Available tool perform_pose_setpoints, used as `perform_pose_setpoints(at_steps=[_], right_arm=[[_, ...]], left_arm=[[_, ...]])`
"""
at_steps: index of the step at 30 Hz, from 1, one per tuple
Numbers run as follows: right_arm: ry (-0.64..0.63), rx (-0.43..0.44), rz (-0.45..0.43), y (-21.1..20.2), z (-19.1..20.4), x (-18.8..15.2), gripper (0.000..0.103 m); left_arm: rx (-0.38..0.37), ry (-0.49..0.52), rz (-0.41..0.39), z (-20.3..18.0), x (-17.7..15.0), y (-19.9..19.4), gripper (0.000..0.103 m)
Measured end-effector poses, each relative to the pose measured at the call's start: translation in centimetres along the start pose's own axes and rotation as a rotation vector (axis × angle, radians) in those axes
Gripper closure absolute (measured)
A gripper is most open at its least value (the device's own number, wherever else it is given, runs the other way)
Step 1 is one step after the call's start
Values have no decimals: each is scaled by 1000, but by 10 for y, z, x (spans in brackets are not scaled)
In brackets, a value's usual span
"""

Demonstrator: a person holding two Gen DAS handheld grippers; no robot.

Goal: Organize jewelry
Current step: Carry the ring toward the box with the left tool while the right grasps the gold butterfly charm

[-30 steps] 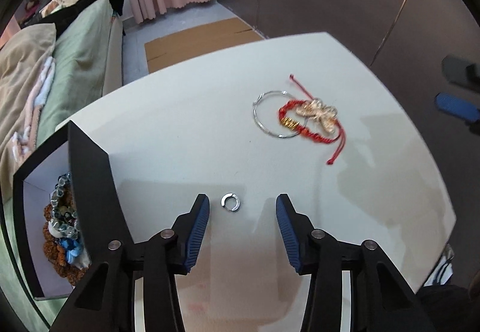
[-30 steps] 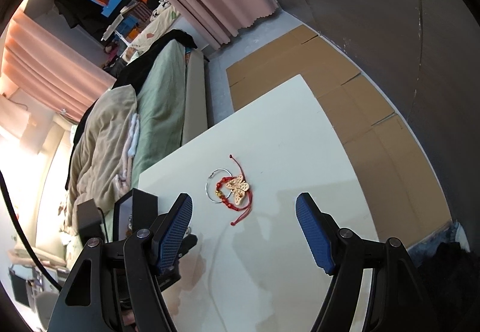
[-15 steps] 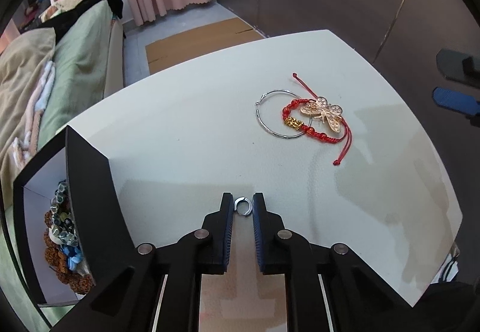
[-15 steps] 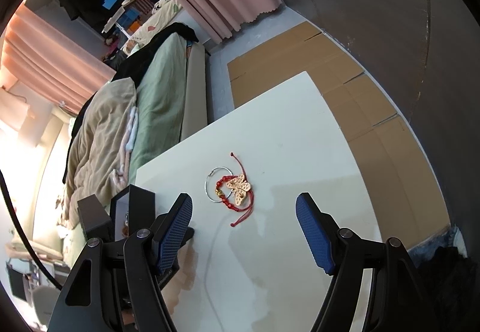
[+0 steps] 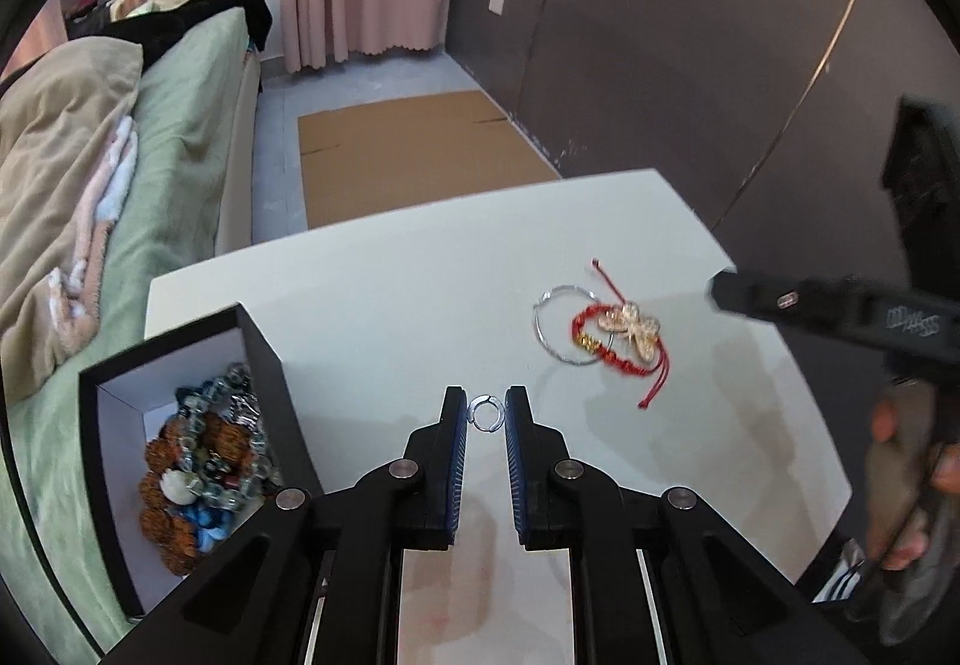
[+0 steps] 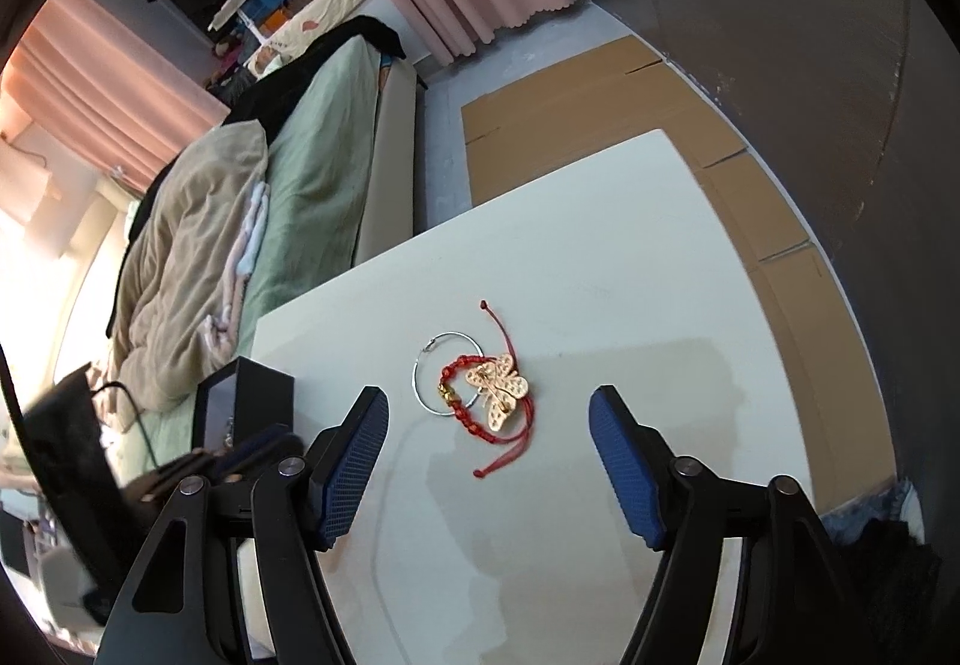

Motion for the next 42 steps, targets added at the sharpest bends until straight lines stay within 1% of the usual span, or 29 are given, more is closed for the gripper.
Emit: perform_pose_setpoints(at_steps=[4, 9, 11, 13, 18, 21, 23, 28, 32, 36, 40, 42], right_arm=[[-16, -26, 25, 16, 2, 1, 42], [-45, -78, 62, 37, 1, 1, 44], [-56, -93, 74, 42, 2, 0, 48], [-69, -103, 78, 47, 3, -1, 49], [-103, -161, 77, 52, 3, -4, 52], [-115, -176, 84, 51, 3, -6, 63], [-126, -191, 90, 51, 3, -8, 78], [-128, -187, 94, 48, 3, -12, 82], [-110, -174, 66, 38, 5, -11, 83], [-98, -123, 23, 23, 15, -8, 83], [-90, -65, -9, 12, 28, -6, 83], [-86, -35, -22, 8, 35, -4, 83]], left_arm=[[-16, -28, -23, 9, 5, -9, 90], [-25, -61, -52, 22, 12, -21, 90], [-25, -79, -67, 29, 14, -26, 90], [-23, -95, -81, 36, 16, -30, 90], [-13, -130, -103, 53, 18, -40, 90], [-8, -145, -109, 63, 16, -45, 90], [-5, -158, -112, 69, 14, -49, 90], [2, -193, -113, 85, 10, -53, 90], [5, -220, -106, 95, 7, -50, 90], [1, -242, -89, 103, 4, -42, 90], [-18, -252, -75, 103, 3, -36, 90], [-37, -245, -82, 101, 6, -35, 89]])
Point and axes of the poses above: each gripper's, at about its wrist camera, not at the fingertips, and y roughly the way its jaws point, z to its left, x to its top, the point moved 7 cm from there along y, roughly the way its jaws point
